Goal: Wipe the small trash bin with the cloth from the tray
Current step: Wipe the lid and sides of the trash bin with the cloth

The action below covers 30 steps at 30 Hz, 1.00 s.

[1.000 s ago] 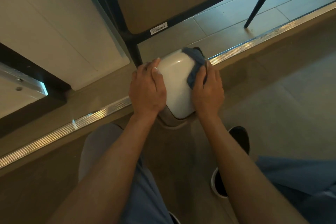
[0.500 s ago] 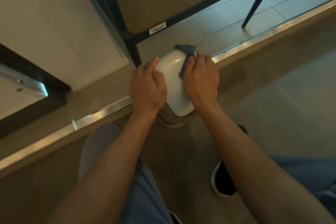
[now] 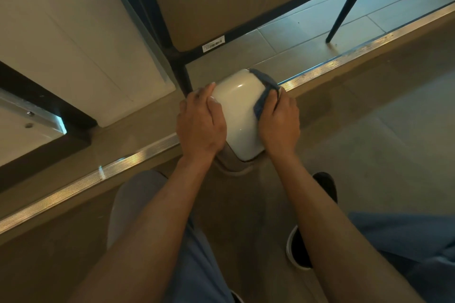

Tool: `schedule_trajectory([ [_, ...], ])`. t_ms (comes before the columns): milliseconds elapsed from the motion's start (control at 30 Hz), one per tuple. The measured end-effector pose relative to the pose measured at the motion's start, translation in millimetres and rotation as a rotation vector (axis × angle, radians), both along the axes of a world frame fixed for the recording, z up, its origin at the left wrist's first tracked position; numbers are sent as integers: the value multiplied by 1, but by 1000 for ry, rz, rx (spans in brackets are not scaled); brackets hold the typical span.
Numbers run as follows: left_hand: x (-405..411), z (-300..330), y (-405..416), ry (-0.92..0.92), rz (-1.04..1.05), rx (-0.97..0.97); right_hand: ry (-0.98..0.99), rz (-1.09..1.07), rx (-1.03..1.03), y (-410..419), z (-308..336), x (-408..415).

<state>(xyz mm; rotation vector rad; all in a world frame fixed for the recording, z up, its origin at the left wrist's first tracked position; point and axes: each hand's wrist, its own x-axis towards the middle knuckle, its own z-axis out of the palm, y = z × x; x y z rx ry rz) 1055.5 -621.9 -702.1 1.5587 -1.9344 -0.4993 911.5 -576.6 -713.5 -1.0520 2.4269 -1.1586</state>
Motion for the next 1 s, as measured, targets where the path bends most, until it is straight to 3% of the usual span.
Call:
schedule_trajectory([
  [167,-2,-2,3,-26,9,-6,-167,11,190,-35,30,-26],
  [333,-1,0,2,-81,-13,2,12,56,11,-13,10,-18],
  [567,1,19,-19,-295,-173,-21,38,97,14,-14,6,-25],
  [667,-2,17,-28,-292,-338,-19,27,91,-17,-10,0,-23],
  [767,-3,11,-33,-296,-340,8,15,73,-92,-3,-9,-18],
  [867,-3,12,-30,-293,-310,7,144,21,-157,13,-26,5],
  [1000,-3,17,-28,-267,-315,13,286,-23,-81,33,-44,46],
])
